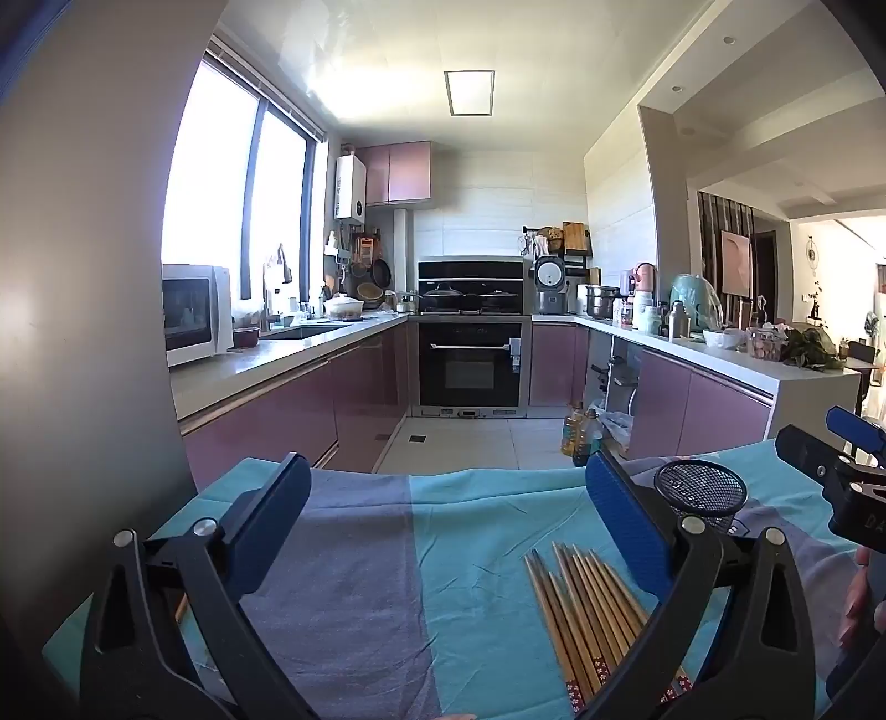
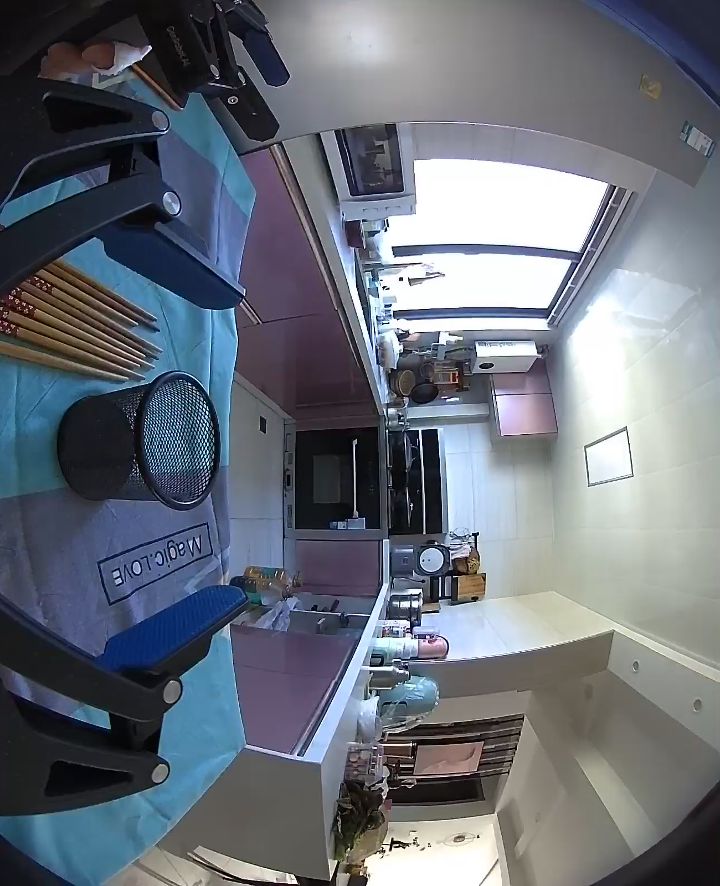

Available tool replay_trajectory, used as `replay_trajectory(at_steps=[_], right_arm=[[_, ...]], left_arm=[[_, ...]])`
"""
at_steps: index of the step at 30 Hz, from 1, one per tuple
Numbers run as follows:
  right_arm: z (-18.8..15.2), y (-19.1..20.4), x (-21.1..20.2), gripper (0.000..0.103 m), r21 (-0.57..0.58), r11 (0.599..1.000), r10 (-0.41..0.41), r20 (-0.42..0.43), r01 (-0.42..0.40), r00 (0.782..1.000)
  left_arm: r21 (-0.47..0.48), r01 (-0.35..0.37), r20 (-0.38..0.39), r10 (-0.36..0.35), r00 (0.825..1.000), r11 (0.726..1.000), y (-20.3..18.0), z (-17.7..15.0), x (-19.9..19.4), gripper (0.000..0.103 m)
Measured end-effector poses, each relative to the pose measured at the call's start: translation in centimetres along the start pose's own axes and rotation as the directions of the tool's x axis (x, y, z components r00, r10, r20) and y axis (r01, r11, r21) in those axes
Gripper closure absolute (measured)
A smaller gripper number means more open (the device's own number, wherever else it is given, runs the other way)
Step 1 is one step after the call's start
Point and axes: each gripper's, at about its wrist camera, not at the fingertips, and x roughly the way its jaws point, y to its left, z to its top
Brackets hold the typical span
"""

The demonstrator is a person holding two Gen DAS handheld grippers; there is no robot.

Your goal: Organize utensils

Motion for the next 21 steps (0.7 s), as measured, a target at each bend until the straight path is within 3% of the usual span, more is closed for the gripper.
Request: replay_trajectory(at_steps=[21], right_arm=[[0.08,-0.29,-0.27,0.006,-0.012,1.0,-0.005,0.002,0.005,1.0]], left_arm=[[0.004,0.005,0.014,-0.005,1.0,1.0,0.01,0.21,0.07,0.005]])
